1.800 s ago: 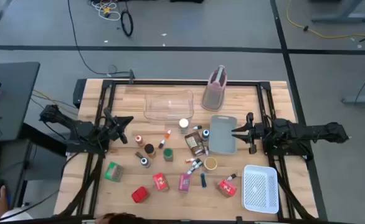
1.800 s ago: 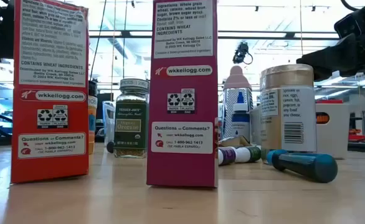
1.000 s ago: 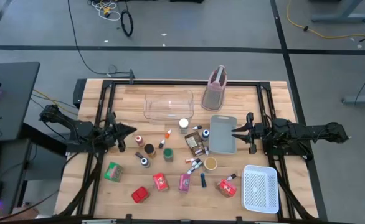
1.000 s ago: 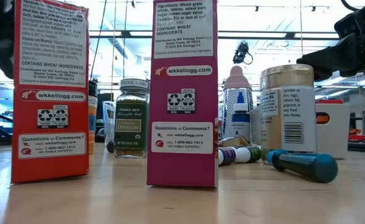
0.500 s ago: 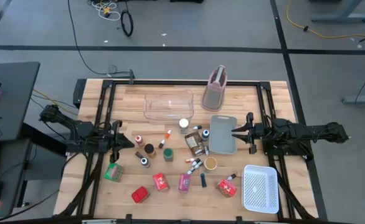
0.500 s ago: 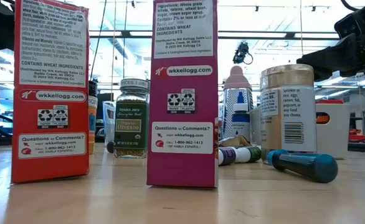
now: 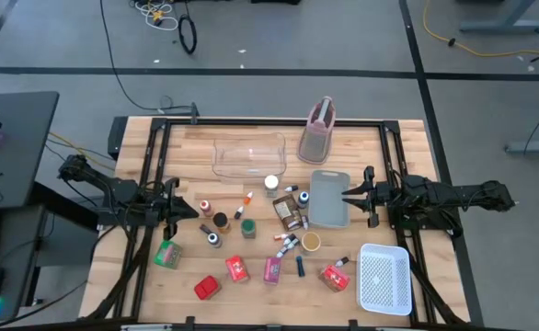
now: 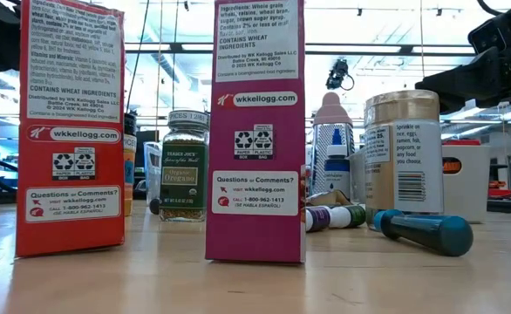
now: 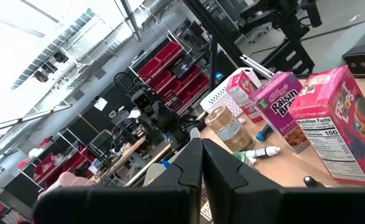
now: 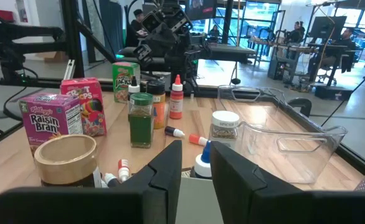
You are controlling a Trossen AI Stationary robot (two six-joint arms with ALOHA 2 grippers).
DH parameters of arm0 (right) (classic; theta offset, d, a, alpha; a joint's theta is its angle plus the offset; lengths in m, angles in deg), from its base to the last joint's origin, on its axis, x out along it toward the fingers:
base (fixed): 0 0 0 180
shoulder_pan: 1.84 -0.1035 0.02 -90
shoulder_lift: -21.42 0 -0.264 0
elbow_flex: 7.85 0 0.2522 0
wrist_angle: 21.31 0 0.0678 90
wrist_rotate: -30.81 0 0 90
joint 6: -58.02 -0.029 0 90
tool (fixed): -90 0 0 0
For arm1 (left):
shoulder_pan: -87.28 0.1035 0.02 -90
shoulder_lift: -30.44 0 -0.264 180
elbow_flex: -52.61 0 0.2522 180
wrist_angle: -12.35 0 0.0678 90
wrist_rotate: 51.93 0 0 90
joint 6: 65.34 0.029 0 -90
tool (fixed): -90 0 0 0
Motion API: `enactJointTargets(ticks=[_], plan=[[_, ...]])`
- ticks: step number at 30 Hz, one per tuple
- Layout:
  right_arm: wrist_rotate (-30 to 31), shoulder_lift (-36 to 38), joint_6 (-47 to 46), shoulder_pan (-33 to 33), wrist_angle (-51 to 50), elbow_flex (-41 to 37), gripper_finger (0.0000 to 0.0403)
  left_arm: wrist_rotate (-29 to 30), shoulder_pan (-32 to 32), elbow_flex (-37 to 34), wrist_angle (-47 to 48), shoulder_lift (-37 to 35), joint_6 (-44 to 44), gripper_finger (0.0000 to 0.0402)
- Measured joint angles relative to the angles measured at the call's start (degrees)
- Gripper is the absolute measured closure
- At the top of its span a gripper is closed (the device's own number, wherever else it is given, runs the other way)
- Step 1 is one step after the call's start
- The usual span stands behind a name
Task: Pick & Place Kitchen Items
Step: Put the green seasoning bottle into the transparent bin
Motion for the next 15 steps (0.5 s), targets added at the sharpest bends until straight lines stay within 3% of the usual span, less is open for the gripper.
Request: enactJointTargets(ticks=[15], plan=[[0.01, -0.01, -0.01, 0.01, 0.00, 0.01, 0.0311, 0.00, 0.01, 0.00, 0.00, 0.00, 1.75, 0.0386]])
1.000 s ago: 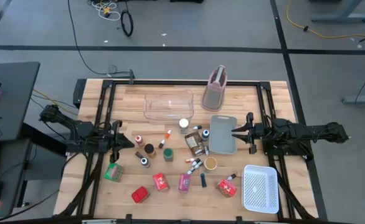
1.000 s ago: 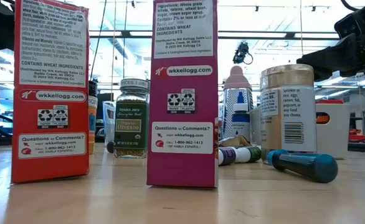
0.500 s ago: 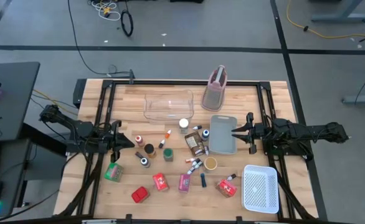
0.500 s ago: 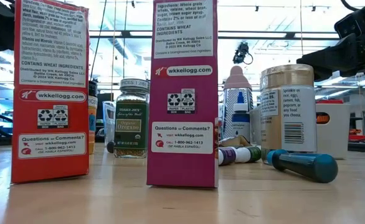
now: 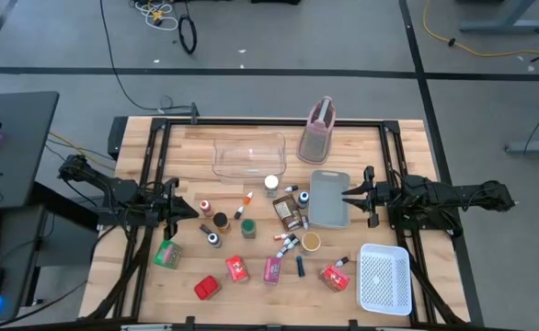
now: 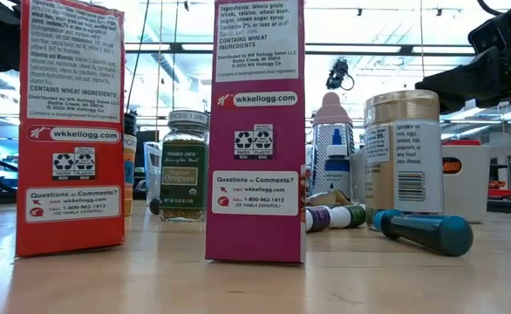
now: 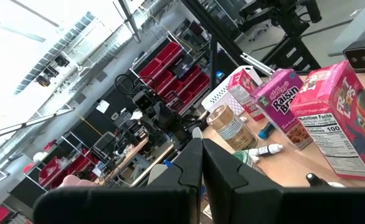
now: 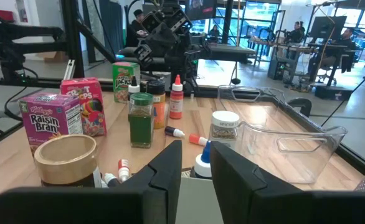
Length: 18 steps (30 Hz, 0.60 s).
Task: Pick & Place Kitchen Items
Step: Put the green seasoning bottle into the transparent bin
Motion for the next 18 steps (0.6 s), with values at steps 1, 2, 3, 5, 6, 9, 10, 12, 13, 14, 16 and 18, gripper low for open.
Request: enactJointTargets(ticks=[1, 2, 3, 5, 6, 9, 10, 12, 13, 14, 16, 18], plan=[[0.00, 0.01, -0.01, 0.00, 0.00, -0.02, 0.0311, 0.00, -0.01, 0.00, 0.01, 0.00, -0.07, 0.0386], [0.00, 0.01, -0.01, 0.00, 0.00, -0.01, 0.0311, 0.00, -0.01, 0.00, 0.00, 0.00, -0.34, 0.0386], [-0.01, 0.01, -0.01, 0.01, 0.00, -0.02, 0.0311, 0.00, 0.00, 0.00, 0.00, 0.00, -0.52, 0.0386], [0.00, 0.00, 0.01, 0.01, 0.00, -0.02, 0.0311, 0.02, -0.01, 0.00, 0.02, 0.00, -0.69, 0.0386], [-0.02, 0.00, -0.01, -0.01, 0.00, -0.02, 0.0311, 0.00, -0.01, 0.00, 0.00, 0.00, -0.41, 0.0386], [0.00, 0.00, 0.00, -0.01, 0.00, -0.02, 0.0311, 0.01, 0.00, 0.00, 0.00, 0.00, 0.68, 0.0386], [0.00, 0.01, -0.01, -0.01, 0.00, -0.02, 0.0311, 0.01, 0.01, 0.00, 0.02, 0.00, 0.84, 0.0386], [0.00, 0.00, -0.01, -0.01, 0.00, 0.00, 0.0311, 0.00, 0.01, 0.00, 0.00, 0.00, 0.84, 0.0386], [0.00, 0.02, 0.01, -0.01, 0.00, -0.02, 0.0311, 0.00, 0.01, 0.02, 0.02, 0.00, 0.84, 0.0386], [0.00, 0.00, -0.01, -0.01, 0.00, -0.02, 0.0311, 0.00, -0.01, 0.00, 0.00, 0.00, 0.84, 0.0386], [-0.01, 0.02, 0.01, 0.00, 0.00, -0.01, 0.0311, 0.00, 0.01, 0.00, 0.02, 0.00, 0.84, 0.0386], [0.00, 0.02, 0.00, -0.01, 0.00, 0.00, 0.0311, 0.00, -0.01, 0.00, 0.00, -0.01, 0.84, 0.0386]])
